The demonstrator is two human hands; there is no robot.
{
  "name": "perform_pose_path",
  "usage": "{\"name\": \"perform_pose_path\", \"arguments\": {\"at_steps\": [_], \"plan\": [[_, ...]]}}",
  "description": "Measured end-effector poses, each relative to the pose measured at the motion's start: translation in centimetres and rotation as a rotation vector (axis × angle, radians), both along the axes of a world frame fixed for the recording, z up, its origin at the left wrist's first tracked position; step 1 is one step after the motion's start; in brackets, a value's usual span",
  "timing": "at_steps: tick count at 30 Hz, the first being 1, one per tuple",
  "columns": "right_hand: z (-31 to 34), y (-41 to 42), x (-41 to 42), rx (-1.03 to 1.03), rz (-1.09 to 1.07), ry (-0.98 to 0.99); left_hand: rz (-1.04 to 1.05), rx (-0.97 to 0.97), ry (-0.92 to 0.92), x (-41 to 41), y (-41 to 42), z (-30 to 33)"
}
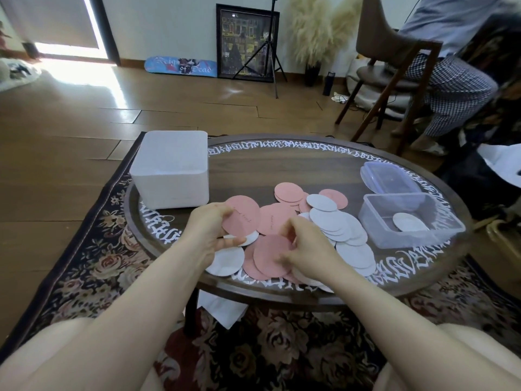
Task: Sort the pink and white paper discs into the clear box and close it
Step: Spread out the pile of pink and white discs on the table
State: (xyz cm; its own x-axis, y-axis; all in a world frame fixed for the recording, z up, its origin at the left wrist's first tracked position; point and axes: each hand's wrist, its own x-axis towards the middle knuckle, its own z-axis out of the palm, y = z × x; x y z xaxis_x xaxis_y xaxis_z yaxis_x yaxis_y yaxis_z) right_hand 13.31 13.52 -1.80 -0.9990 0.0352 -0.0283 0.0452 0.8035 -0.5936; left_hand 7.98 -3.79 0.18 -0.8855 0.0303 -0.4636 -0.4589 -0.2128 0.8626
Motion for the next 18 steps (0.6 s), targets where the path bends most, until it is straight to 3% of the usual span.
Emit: {"name": "perform_pose_path", "arguments": {"at_steps": [9,18], "plan": [[4.3,2.3,0.3,-0.573,-0.144,0.017,-0.021,0.039,0.008,0.5,0.2,-0.7],[2.0,1.7,-0.1,-0.505,-0.121,-0.1,-0.247,0.086,0.059,1.1,1.7,-0.3]]}}
